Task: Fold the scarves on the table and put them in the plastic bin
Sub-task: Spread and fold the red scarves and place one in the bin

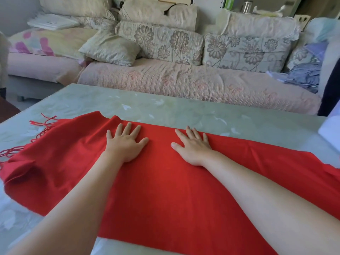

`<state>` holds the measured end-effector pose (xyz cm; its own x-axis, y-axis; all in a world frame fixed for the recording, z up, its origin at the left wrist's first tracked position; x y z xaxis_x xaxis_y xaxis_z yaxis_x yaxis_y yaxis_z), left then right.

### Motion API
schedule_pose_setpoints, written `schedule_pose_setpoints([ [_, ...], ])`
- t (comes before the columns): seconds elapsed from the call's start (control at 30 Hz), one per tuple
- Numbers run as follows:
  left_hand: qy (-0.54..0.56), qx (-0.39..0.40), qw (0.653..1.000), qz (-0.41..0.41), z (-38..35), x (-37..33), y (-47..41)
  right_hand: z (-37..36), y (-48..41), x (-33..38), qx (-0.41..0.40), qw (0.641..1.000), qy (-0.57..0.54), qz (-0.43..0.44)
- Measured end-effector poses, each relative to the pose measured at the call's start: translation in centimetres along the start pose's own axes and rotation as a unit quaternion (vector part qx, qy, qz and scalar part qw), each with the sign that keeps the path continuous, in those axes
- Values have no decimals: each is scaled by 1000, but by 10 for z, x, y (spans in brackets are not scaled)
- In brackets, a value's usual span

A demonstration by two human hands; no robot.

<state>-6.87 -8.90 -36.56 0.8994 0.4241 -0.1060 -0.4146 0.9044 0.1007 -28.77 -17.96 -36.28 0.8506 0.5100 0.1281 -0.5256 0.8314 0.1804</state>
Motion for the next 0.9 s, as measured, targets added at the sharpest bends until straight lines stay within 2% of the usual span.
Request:
schedule_pose_setpoints([
  [0.17, -50, -38, 998, 8, 6, -6, 6, 3, 14, -18, -19, 1000, -3, -15],
  [0.27, -90, -87, 989, -74, 18, -26, 26, 2, 43, -4, -53, 998, 3, 15],
  [0.4, -30, -61, 990, -127, 16, -37, 75, -9, 80, 41, -29, 995, -45, 83],
  [0.6, 7, -30, 997, -76, -6, 12, 144, -29, 128, 116, -7, 980, -26, 197],
  [0.73, 23, -17, 997, -69, 2, 49, 170, -31, 139, 134, -13, 981, 8, 191],
  [0.83, 75, -101, 990, -66, 31, 79, 178, -14, 131, 152, -42, 982, 31, 181],
  [0.9, 117, -182, 976, -22, 54, 107, 180, -1, 122, 173, -65, 978, 34, 196],
])
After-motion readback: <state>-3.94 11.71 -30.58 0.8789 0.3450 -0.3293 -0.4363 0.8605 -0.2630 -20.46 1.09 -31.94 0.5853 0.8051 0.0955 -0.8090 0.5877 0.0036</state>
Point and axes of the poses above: each hand's wrist, its own y-axis away from the middle knuckle, its own z-axis out of the back of the hand, x = y × z, the point moved 5 cm from there along -y, towards the middle knuckle, and after that the axes turned 2 degrees about x, right-handed, at the moved point
